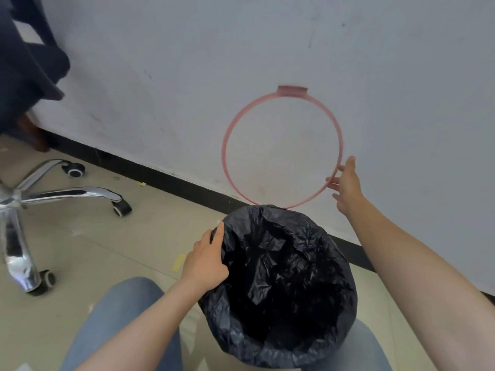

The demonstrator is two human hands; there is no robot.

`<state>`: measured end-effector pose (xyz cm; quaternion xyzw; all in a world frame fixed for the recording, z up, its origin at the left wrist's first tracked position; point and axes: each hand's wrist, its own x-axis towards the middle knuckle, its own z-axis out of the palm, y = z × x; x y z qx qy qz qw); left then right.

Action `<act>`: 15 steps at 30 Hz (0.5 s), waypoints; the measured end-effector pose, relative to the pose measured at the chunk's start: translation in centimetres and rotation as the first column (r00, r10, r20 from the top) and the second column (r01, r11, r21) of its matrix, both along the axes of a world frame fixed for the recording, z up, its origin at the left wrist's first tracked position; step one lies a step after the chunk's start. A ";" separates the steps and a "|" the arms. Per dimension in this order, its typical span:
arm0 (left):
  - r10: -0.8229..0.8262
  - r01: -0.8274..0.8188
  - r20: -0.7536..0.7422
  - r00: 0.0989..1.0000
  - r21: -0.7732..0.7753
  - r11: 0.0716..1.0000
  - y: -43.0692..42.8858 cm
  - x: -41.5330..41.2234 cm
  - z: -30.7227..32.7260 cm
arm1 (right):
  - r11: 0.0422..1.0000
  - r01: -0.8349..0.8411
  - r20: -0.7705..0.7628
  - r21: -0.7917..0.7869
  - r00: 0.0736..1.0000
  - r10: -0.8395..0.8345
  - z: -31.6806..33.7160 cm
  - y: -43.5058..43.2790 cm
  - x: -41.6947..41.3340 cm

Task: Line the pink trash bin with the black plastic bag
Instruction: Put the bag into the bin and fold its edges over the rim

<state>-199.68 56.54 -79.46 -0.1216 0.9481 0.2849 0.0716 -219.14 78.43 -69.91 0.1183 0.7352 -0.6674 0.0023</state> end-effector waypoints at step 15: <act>0.338 -0.259 0.190 0.922 0.951 0.171 -2.1 0.2 0.5 | 0.378 -0.314 -0.127 0.871 0.599 0.791 0.5 6.3 18.7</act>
